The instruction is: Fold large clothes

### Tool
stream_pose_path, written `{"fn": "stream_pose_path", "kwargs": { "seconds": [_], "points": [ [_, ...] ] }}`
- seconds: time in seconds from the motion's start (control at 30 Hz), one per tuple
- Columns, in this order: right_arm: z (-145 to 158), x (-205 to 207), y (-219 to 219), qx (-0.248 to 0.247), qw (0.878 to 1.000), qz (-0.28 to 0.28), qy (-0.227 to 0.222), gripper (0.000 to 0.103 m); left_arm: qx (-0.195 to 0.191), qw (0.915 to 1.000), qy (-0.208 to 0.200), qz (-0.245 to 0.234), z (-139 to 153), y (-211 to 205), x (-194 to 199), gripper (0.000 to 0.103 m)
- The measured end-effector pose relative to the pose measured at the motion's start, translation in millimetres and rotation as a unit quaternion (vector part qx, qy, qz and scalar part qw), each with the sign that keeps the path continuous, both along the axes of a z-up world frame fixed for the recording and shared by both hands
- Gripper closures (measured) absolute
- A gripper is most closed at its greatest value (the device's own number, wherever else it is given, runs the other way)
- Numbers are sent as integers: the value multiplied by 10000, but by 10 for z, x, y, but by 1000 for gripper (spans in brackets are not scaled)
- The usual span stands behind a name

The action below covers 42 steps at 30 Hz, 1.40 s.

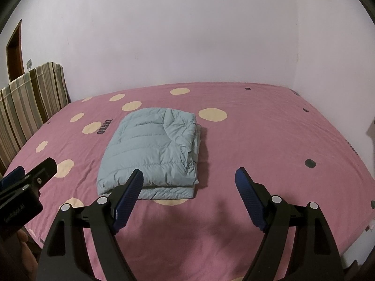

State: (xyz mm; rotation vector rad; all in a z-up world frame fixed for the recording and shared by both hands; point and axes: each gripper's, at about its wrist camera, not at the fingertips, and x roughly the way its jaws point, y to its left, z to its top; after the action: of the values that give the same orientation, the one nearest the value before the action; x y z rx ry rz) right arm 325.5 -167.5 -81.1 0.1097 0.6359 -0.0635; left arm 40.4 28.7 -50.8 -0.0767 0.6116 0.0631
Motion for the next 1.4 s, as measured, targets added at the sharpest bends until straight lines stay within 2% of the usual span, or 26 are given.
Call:
{"fn": "stream_pose_path", "kwargs": {
  "seconds": [0.8,1.17,1.4],
  "points": [
    [24,-2,-2,-35,10000,9,14,24,91,10000,-7,12,-31,-21,21,2],
    [-5,31,9,-35,10000,9,80,24,20,10000,-11,-33,-62,17,51,2],
    [-37,59,4,-31,9999,-12,116,24,196,9998,-22,-12,-115,-13,88,2]
  ]
}}
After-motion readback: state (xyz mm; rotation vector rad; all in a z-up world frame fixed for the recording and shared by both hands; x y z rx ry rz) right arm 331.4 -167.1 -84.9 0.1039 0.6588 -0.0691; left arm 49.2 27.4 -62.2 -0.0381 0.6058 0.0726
